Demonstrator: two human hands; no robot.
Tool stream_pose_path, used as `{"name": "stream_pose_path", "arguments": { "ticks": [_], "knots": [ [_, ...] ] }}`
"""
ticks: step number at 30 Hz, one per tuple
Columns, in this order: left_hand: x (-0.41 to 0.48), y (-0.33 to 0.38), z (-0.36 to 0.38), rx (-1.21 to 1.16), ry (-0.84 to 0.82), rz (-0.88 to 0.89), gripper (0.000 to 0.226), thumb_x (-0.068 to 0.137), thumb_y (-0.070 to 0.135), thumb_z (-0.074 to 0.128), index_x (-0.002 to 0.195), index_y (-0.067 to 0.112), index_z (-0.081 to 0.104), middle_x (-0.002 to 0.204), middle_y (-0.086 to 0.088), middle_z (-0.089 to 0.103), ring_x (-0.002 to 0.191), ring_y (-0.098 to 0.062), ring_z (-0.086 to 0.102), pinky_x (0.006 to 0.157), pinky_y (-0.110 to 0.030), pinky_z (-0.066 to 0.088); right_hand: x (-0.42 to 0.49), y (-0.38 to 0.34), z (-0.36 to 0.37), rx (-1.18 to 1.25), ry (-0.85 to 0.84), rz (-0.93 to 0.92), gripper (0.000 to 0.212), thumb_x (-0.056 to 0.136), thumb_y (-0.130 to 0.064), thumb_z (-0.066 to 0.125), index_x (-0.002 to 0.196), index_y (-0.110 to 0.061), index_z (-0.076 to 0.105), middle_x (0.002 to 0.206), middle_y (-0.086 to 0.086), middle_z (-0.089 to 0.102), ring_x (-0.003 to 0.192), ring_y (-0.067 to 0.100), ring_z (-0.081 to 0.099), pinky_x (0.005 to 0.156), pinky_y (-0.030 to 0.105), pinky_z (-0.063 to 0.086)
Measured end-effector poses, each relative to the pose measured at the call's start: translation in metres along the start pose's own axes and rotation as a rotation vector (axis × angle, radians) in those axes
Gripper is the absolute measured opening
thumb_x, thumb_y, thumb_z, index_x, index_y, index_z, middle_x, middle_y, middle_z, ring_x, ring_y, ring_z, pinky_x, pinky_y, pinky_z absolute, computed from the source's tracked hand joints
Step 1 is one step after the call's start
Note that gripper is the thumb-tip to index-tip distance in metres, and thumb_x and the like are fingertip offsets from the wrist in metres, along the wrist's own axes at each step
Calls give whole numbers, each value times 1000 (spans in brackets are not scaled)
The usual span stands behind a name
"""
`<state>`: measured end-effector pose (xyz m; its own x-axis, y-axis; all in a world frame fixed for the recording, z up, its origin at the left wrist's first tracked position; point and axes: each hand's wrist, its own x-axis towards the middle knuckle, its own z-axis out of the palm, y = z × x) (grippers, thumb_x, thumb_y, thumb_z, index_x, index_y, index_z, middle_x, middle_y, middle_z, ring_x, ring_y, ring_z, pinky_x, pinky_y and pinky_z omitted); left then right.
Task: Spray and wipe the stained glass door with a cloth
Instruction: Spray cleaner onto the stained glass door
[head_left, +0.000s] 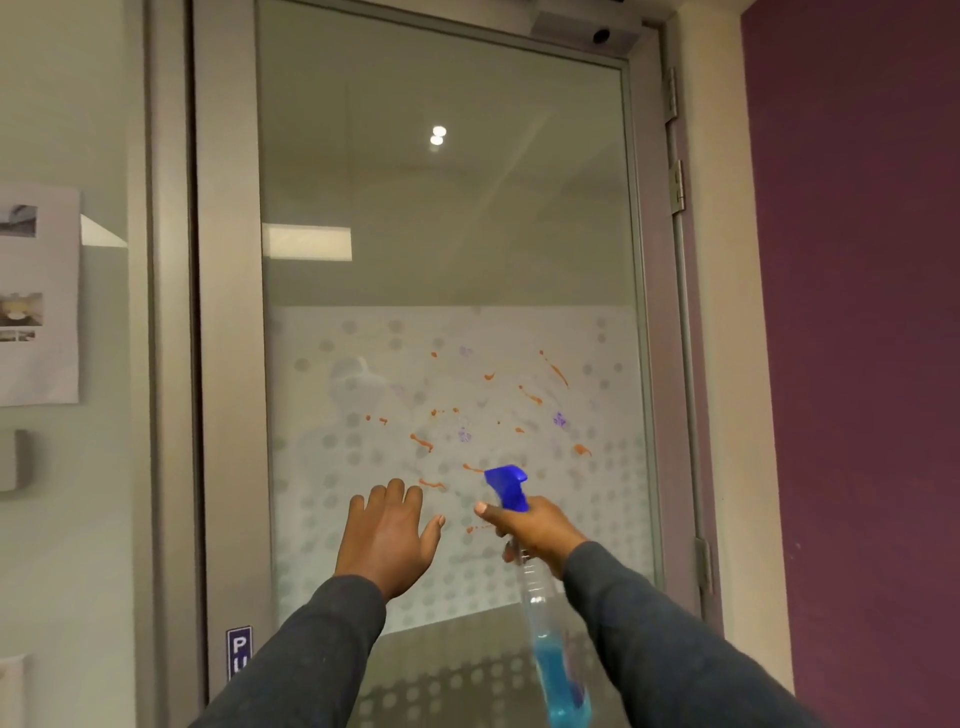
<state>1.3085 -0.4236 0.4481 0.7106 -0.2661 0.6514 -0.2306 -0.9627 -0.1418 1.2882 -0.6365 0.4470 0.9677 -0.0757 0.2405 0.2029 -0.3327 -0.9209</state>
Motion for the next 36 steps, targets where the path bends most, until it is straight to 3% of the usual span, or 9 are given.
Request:
{"name": "stream_pose_path", "arguments": {
  "ticks": [3,7,13,17,25,30,36],
  "knots": [
    [-14,3,-3,8,-21,-1,52,102,55,28,133,20,52,127,-2,56,115,-25,53,98,-41,39,-4,16,14,48,246,37,35,89,-47,72,75,-17,60,71,3,61,60,17,62,65,33,52],
    [-34,7,-5,-7,-47,12,51,102,55,27,131,21,51,127,-2,56,114,-24,53,98,-40,38,-21,35,5,194,514,159,35,90,-47,71,86,-12,66,75,6,67,76,28,70,80,40,58],
    [-70,9,-5,-63,-89,63,52,102,55,28,131,19,52,128,-3,55,115,-26,53,98,-42,38,-68,44,12,171,533,68,38,88,-48,73,75,-17,57,68,2,60,64,22,63,63,30,51],
    [-97,3,-10,-133,-95,127,52,102,55,27,130,19,51,126,-4,55,114,-26,52,97,-42,37,-110,43,32,151,568,42,38,88,-47,73,83,-11,63,76,6,65,66,20,62,66,34,55],
    [-166,-11,-20,-277,-158,271,51,100,56,30,128,19,52,128,-6,54,118,-30,50,100,-45,36,-213,44,88,143,609,14,42,88,-41,77,85,-2,62,65,4,58,59,17,57,62,37,51],
    [-220,6,-33,-404,-222,340,48,99,56,31,121,21,54,125,-5,56,119,-29,52,99,-44,35,-289,51,108,143,657,71,37,87,-41,78,90,-6,68,62,-3,61,58,11,59,55,25,52],
    [-289,46,-67,-479,-286,445,55,99,55,29,133,18,50,135,-8,52,126,-30,48,108,-48,34,-385,56,113,93,745,83,38,85,-41,79,90,-6,66,63,-2,61,58,11,59,56,28,55]
  ]
}}
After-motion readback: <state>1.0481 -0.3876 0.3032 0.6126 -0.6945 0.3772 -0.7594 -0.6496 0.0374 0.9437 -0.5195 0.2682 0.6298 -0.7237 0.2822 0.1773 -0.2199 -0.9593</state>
